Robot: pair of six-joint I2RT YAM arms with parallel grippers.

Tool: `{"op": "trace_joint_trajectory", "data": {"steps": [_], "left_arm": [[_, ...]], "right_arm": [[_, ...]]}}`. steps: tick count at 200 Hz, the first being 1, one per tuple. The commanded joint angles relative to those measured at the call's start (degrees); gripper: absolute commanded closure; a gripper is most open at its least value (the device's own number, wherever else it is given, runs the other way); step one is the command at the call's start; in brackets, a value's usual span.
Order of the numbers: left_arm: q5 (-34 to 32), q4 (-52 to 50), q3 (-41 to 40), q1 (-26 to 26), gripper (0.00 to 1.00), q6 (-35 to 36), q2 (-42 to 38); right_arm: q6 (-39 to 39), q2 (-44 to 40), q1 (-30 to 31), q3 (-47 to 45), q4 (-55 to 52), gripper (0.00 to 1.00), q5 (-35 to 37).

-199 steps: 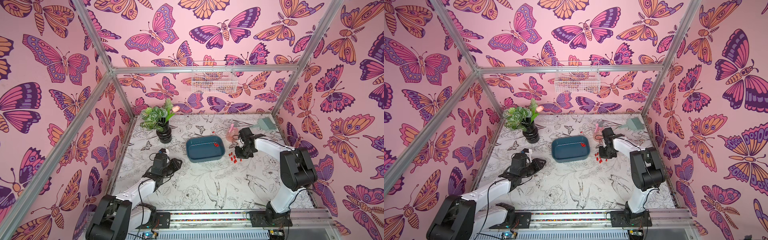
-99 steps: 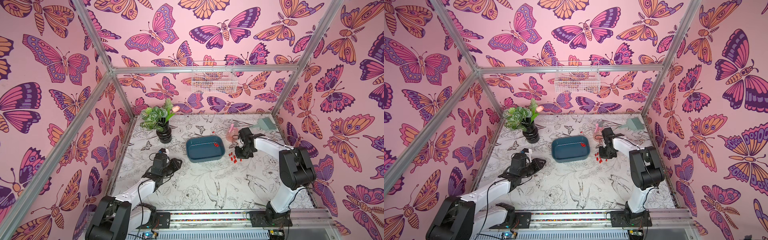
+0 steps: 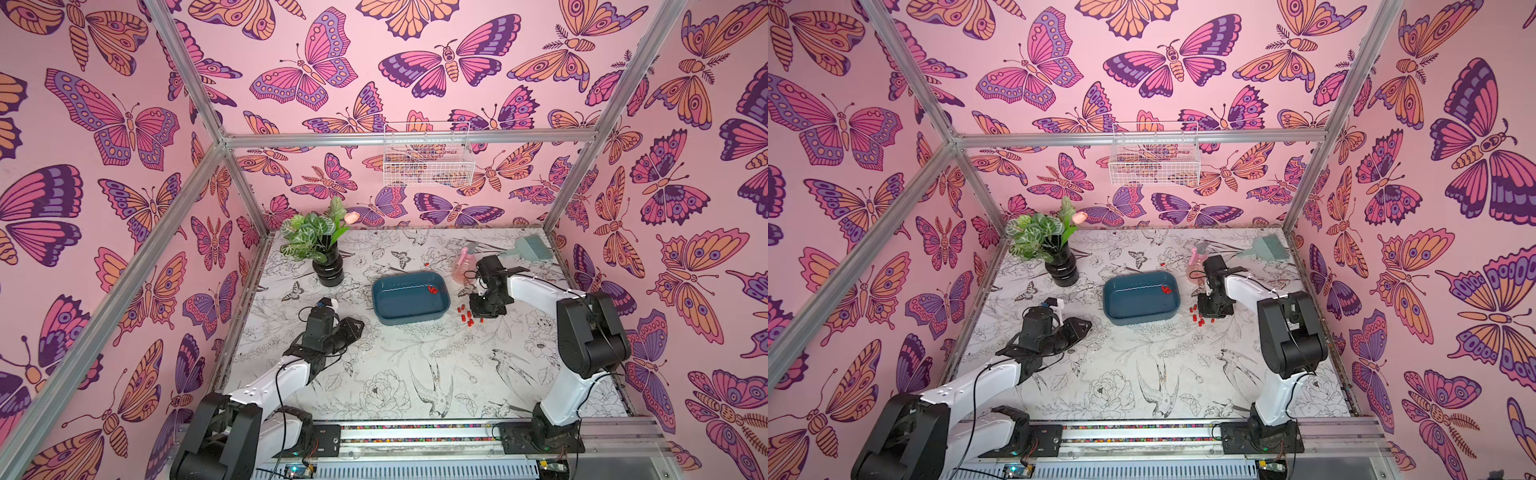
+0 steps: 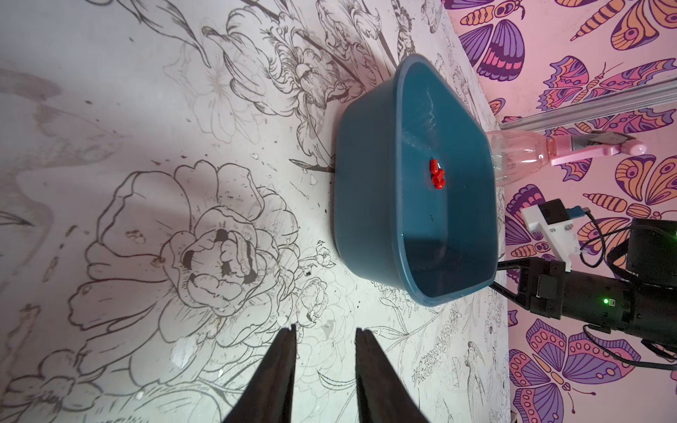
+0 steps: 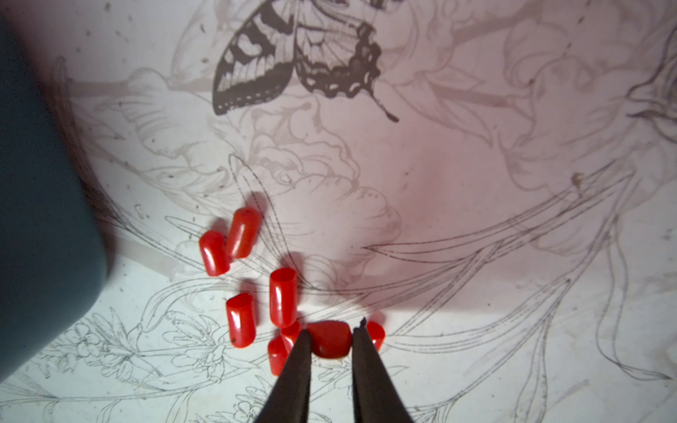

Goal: Take the screw protection sleeves out of the storage box
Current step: Place the screw protection sleeve at the center of the board, then pick up the screw protection sleeve from the storage box.

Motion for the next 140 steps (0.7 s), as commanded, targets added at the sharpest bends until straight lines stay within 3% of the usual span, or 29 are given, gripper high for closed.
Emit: {"op": "trace_joint_trajectory", "data": {"steps": [1,84,111,140], "left_arm": [[-0.1,-0.7,0.6,-0.1,0.67,0.3,-1.0],[-0.4,-1.4,1.6,-1.0,0.67,1.2,-5.5],[-1.7,-1.2,4.2,-2.5,0.67,1.7,-5.5],[-3.7,-1.3,10.3,-6.6,0.66,3.9,-0.5]], "right_arm": [[-0.2,-0.1,-0.4,1.2,-1.2,0.74,0.8],[1.0,-5.4,-0.4,-0.2,1.0,0.63,-1.4],[2.6,-9.0,-0.4,-1.7,4.8,0.59,-5.2],[5.8,-11.5,-0.3,-3.3,11.4,0.54,-11.4]]}}
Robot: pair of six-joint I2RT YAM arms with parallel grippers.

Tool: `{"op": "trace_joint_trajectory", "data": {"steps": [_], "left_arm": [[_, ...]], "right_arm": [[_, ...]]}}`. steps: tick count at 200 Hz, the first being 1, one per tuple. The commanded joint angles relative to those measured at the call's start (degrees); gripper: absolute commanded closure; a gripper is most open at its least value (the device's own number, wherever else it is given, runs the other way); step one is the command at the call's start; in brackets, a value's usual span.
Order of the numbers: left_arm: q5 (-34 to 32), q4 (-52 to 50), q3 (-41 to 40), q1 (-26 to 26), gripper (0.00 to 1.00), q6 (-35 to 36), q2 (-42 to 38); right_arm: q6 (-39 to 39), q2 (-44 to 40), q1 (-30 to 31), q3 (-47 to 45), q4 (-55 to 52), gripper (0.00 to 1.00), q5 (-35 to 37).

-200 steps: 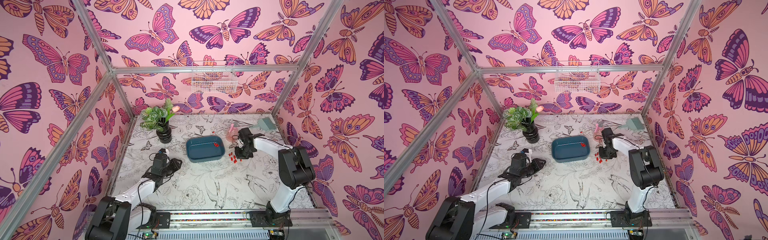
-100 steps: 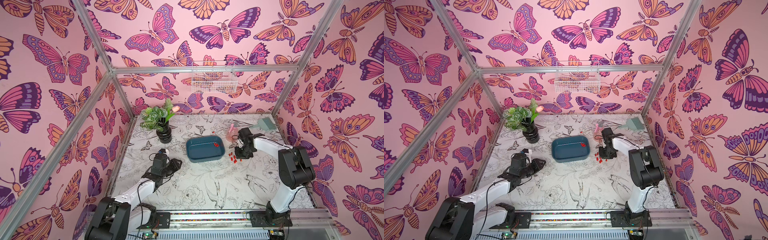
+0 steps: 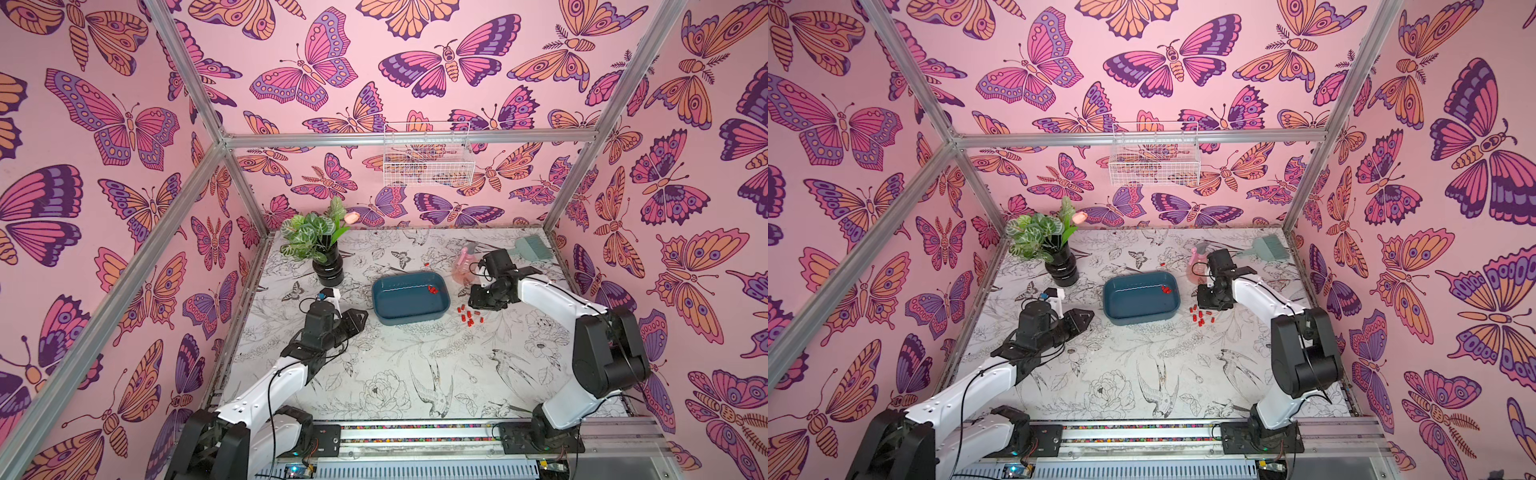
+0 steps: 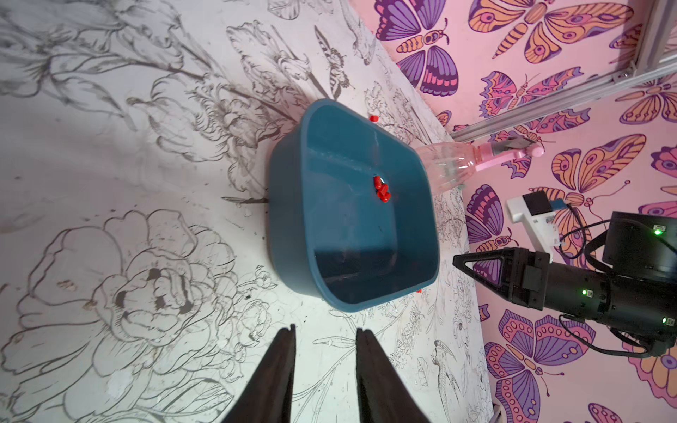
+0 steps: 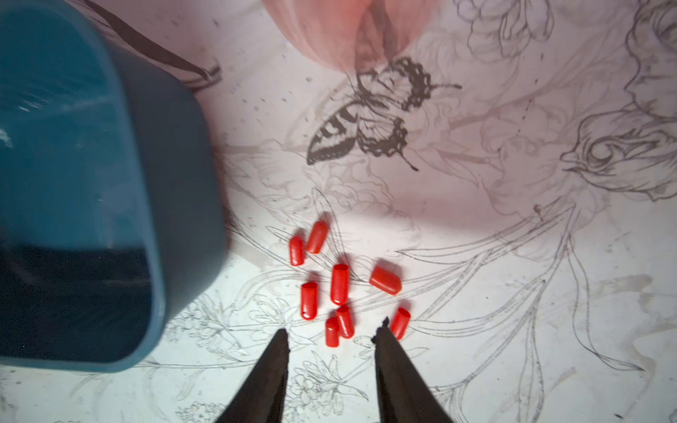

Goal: Take the screw protection sleeves out of the storage box
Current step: Pick up the screw protection sleeve from the storage box.

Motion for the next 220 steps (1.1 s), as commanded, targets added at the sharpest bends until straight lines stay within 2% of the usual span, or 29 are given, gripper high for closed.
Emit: {"op": "trace_joint_trajectory", "data": {"steps": [1,22,38,66,90,154,220], "left_arm": [[-2.2,0.0,5.2,-2.9,0.66,3.0,3.8],[-3.4,0.7,11.2,-5.5,0.65,4.3,10.3],[-2.7,1.6,16.3,-6.8,0.64,5.0,18.3],[-0.9,2.0,25.1,-9.4,0.63,6.3,29.9],[-2.0,2.0,29.8,-11.8,0.63,7.2,36.0],[-2.9,0.2,37.3,-13.7,0.62,9.1,44.6],[-4.5,-5.5,44.7,-15.0,0.61,11.5,50.8]], "right_arm": [[3.4,-2.0,-0.3,-1.4,6.3,0.53,-6.5],[6.5,-1.1,-0.3,-1.9,11.9,0.5,-12.6],[8.8,0.9,0.1,-1.5,15.5,0.49,-16.2],[10.1,3.8,2.0,-0.4,18.0,0.47,-16.4],[10.2,4.9,2.7,0.4,19.4,0.46,-16.0],[11.6,8.5,4.0,1.4,21.8,0.48,-19.4],[14.6,4.7,5.6,-3.2,23.9,0.52,-19.6]]}}
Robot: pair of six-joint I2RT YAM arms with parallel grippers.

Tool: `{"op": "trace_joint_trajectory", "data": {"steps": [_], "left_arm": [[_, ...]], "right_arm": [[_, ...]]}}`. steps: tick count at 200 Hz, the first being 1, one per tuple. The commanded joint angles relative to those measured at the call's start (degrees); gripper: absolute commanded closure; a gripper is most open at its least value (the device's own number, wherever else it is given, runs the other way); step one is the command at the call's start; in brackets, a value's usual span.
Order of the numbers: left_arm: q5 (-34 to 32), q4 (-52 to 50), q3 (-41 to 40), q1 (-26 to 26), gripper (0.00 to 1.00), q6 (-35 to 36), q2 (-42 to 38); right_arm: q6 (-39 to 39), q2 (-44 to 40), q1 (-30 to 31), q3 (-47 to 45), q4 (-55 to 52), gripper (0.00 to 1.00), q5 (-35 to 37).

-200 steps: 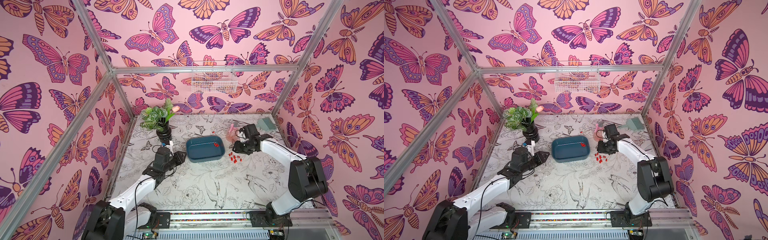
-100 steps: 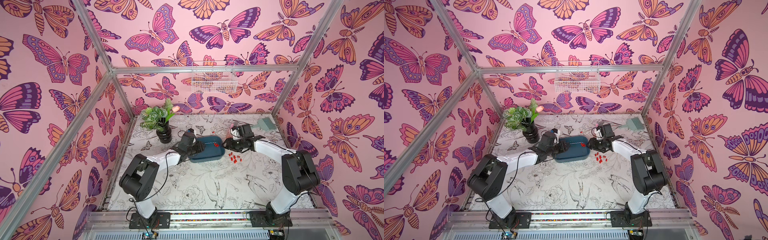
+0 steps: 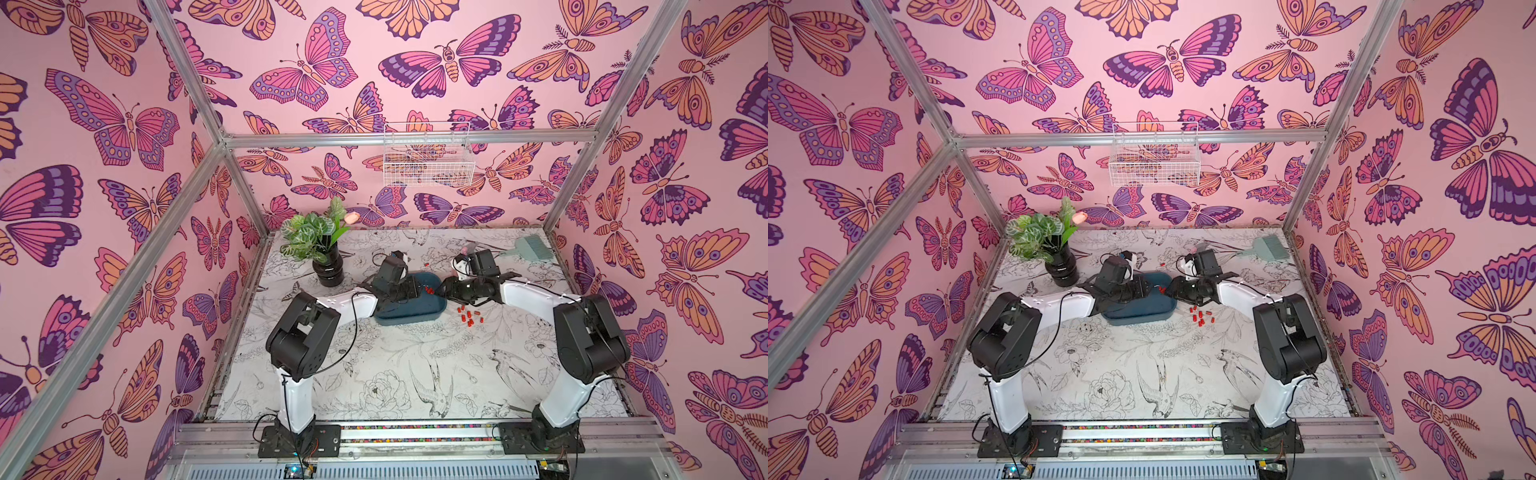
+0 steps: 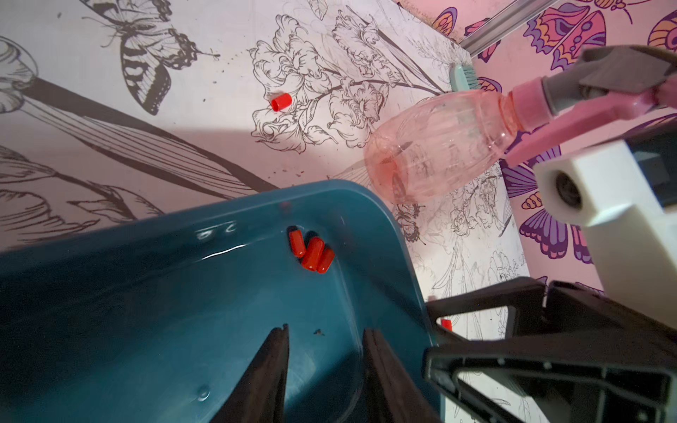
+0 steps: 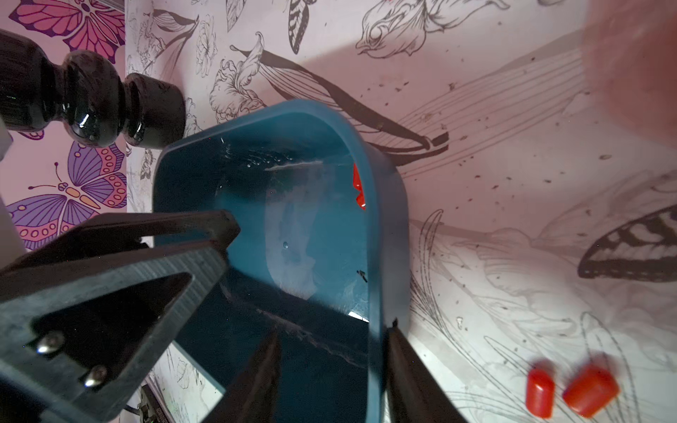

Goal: Take the screw protection sleeves out of the storage box
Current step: Pick up the screw protection sleeve from the storage box.

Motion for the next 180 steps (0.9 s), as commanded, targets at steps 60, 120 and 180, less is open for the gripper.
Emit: {"op": "trace_joint_trajectory", "data": {"steps": [60,120,180], "left_arm": [[-4.0,-7.2,3.1,-1.2,0.61,2.4,3.6],[-6.4,-9.6,8.2,-3.4,0.6,3.4,7.9],[-9.0,-14.0,12.2,-4.0,0.62,3.6,10.3]], "right_arm": [[2.7,-6.9,1.5,-5.5,2.2,0.54,0.5],[1.1,-19.5,1.4,-11.2,2.6,0.54,12.7],[-0.4,-28.2,1.1,-15.5,3.0,0.54,20.9]]}}
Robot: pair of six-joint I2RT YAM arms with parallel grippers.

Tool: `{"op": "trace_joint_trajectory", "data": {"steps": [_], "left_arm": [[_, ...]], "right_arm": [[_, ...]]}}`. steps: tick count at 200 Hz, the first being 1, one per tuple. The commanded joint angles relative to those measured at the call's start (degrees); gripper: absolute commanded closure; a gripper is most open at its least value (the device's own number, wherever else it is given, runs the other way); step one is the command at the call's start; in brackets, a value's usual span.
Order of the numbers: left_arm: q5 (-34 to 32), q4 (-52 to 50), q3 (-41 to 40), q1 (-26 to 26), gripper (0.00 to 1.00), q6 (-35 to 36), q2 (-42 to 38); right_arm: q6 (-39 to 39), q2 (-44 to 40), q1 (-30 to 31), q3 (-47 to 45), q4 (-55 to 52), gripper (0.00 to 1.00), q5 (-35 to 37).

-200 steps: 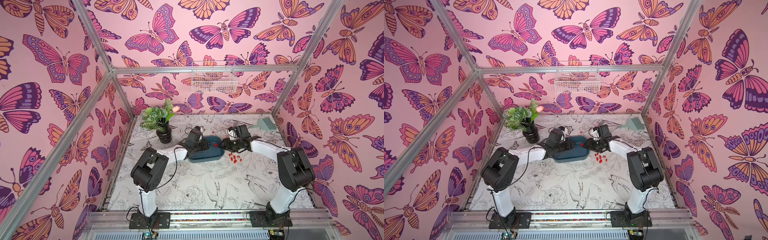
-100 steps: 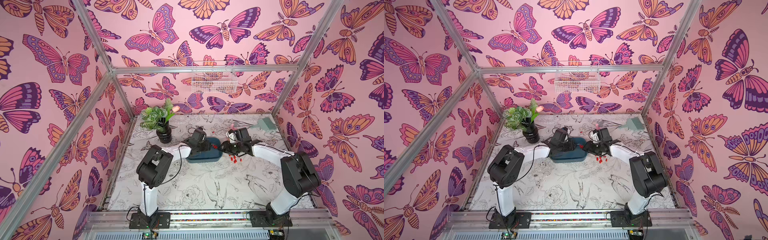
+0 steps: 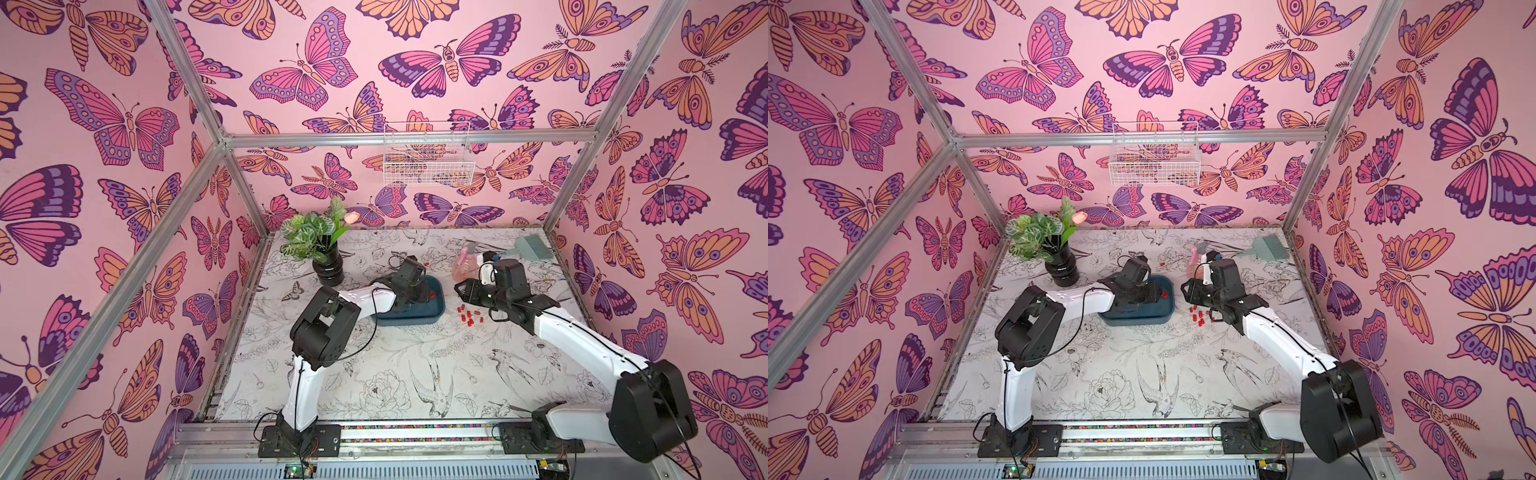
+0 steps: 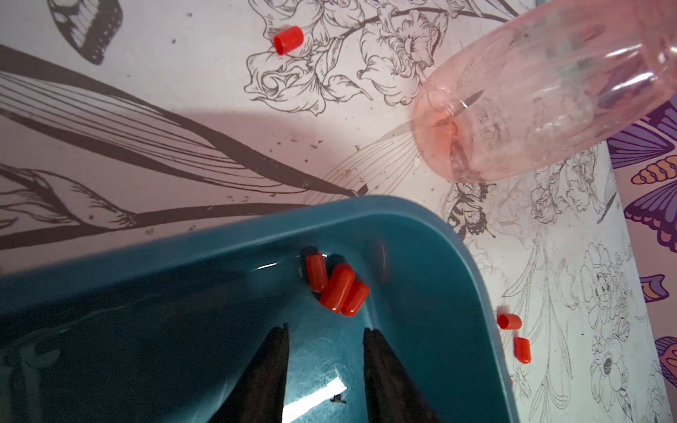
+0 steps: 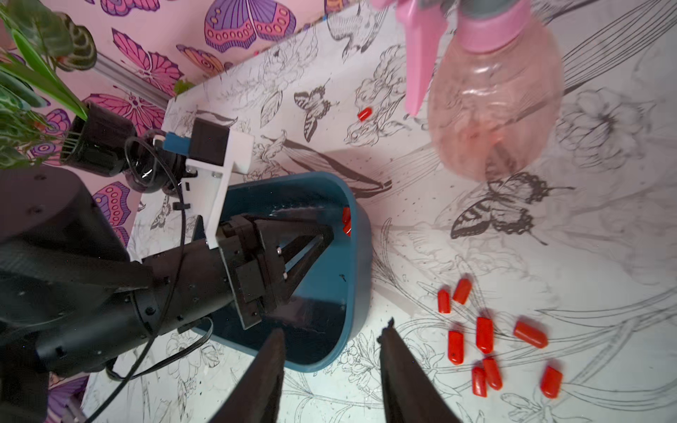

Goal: Take the screw protection sleeves out of the storage box
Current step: Pick up the screw protection sleeve from the storage box.

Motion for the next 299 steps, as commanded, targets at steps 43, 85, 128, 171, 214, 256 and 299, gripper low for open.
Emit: {"op": "trace_joint_trajectory", "data": {"steps": [43,85,128,171,214,256,299], "left_arm": [[-2.8,-5.3,4.1,-0.4,0.66,0.6,3.9],[-3.9,-6.9,6.0,-0.5,0.7,-0.2,5.4],[-4.9,-7.9,8.1,-0.8,0.75,-1.3,7.2],[-5.8,-8.4,9.4,-1.7,0.73,-1.7,7.8],[-7.1,-9.9,11.3,-2.2,0.71,-2.1,9.3],[-8.0,-11.1,12.7,-2.2,0.71,-3.1,10.7],[-8.8,-12.5,13.7,-2.2,0.73,-3.6,11.4]], "right_arm": [[-1.4,-0.5,-0.2,-1.3,0.5,0.55,4.2],[-1.3,-0.5,-0.2,-1.4,0.7,0.55,4.1],[-1.3,-0.7,-0.2,-1.5,0.8,0.55,4.1],[-1.3,-0.6,-0.2,-1.5,0.9,0.55,3.6],[-1.2,-0.6,-0.3,-1.6,1.1,0.56,3.1],[-0.9,-0.9,-0.3,-1.9,1.4,0.56,2.6],[-0.9,-0.9,-0.3,-2.0,1.7,0.57,1.9]]}}
